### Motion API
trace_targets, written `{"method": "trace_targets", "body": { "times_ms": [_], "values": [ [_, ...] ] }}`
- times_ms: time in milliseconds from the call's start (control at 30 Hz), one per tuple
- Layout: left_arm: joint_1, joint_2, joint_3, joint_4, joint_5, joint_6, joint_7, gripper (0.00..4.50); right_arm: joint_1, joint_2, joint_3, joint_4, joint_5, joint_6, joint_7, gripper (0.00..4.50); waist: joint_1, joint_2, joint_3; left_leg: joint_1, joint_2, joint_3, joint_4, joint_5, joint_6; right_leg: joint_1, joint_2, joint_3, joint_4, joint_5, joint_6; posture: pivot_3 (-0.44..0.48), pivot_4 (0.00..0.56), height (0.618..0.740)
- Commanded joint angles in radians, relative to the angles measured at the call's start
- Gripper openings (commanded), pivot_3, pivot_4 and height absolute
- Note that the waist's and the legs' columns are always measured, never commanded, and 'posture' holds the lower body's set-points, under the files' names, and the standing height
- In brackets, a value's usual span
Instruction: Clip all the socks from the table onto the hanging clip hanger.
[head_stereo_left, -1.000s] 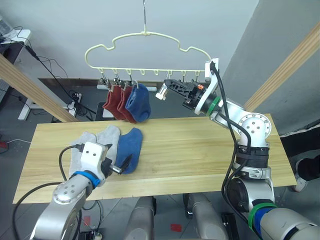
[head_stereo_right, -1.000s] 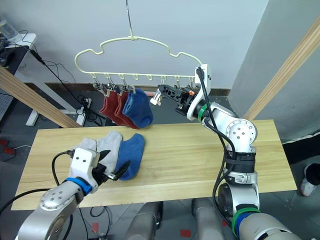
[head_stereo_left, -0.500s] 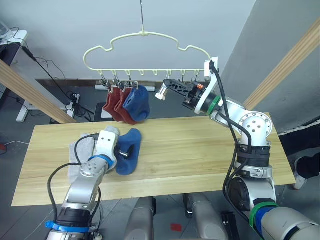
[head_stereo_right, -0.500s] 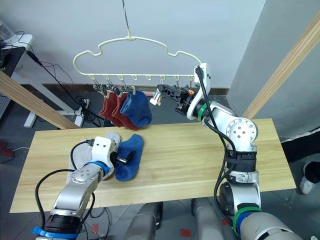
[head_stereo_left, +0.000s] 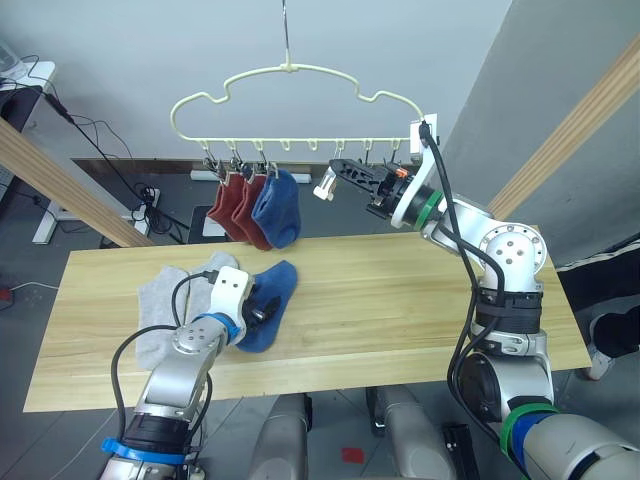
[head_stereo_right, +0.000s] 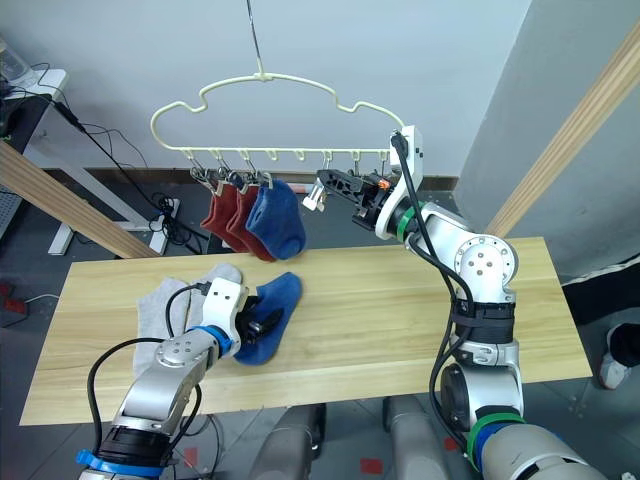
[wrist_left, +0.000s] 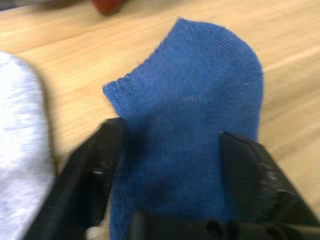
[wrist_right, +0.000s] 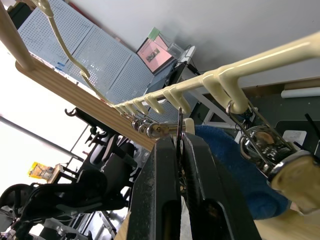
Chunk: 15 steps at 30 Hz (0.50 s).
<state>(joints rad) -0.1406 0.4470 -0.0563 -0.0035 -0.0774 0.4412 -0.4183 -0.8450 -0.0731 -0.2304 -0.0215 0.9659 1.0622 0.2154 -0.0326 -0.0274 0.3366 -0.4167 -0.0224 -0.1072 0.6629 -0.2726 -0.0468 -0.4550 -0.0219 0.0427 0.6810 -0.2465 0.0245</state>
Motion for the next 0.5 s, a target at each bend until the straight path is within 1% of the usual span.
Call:
{"method": "trace_targets", "body": {
  "times_ms": [33,200,233,267,300,333,400,500],
  "values": [
    [0.026,0.007,-0.005,0.021,0.018,0.002,-0.007,1.89,-0.014,-0.003,-0.001,-0.046,0.032,0.002,0.003,0.00,0.000,0.000,0.000,0.000,0.000,0.000,0.000,0.000,0.000,0.000,0.000,0.000,0.000,0.000,0.000,0.051,0.364,0.740],
    [0.020,0.011,0.000,0.017,0.015,-0.022,-0.022,0.54,-0.011,-0.005,0.002,-0.051,0.031,0.004,0.005,0.00,0.000,0.000,0.000,0.000,0.000,0.000,0.000,0.000,0.000,0.000,0.000,0.000,0.000,0.000,0.000,0.049,0.359,0.740],
    [0.021,0.012,0.007,0.009,0.007,-0.024,-0.027,0.23,-0.009,-0.007,0.004,-0.053,0.030,0.005,0.006,0.00,0.000,0.000,0.000,0.000,0.000,0.000,0.000,0.000,0.000,0.000,0.000,0.000,0.000,0.000,0.000,0.047,0.355,0.740],
    [0.025,0.019,0.026,-0.024,-0.023,-0.017,-0.053,0.01,-0.007,-0.010,0.005,-0.056,0.030,0.008,0.008,0.00,-0.001,0.000,0.000,0.000,0.000,0.000,0.000,0.000,0.000,0.000,0.000,0.000,0.000,0.000,0.000,0.047,0.355,0.740],
    [0.028,0.023,0.040,-0.048,-0.045,-0.012,-0.073,0.01,-0.006,-0.013,0.006,-0.058,0.031,0.011,0.009,0.00,-0.001,0.000,0.000,0.000,0.000,0.000,0.000,0.000,0.000,0.000,0.000,0.000,0.000,0.000,0.000,0.047,0.355,0.740],
    [0.044,0.043,0.050,-0.106,-0.086,-0.018,-0.132,0.01,-0.006,-0.020,0.007,-0.058,0.030,0.014,0.015,0.00,-0.001,0.000,0.000,0.000,0.000,0.000,0.000,0.000,0.000,0.000,0.000,0.000,0.000,0.000,0.000,0.047,0.355,0.740],
    [0.065,0.075,0.059,-0.180,-0.131,-0.017,-0.201,0.01,-0.005,-0.029,0.008,-0.056,0.028,0.015,0.020,0.00,-0.002,0.000,0.000,-0.001,0.000,-0.001,0.000,0.000,0.000,-0.001,0.000,0.000,-0.001,0.000,0.000,0.045,0.352,0.740],
    [0.074,0.102,0.071,-0.236,-0.175,0.004,-0.243,0.01,-0.007,-0.036,0.010,-0.050,0.029,0.013,0.024,0.00,0.000,0.000,0.000,-0.001,0.000,0.000,-0.001,0.000,0.000,0.000,0.000,0.000,-0.001,0.000,0.000,0.047,0.354,0.740]
  ]
}}
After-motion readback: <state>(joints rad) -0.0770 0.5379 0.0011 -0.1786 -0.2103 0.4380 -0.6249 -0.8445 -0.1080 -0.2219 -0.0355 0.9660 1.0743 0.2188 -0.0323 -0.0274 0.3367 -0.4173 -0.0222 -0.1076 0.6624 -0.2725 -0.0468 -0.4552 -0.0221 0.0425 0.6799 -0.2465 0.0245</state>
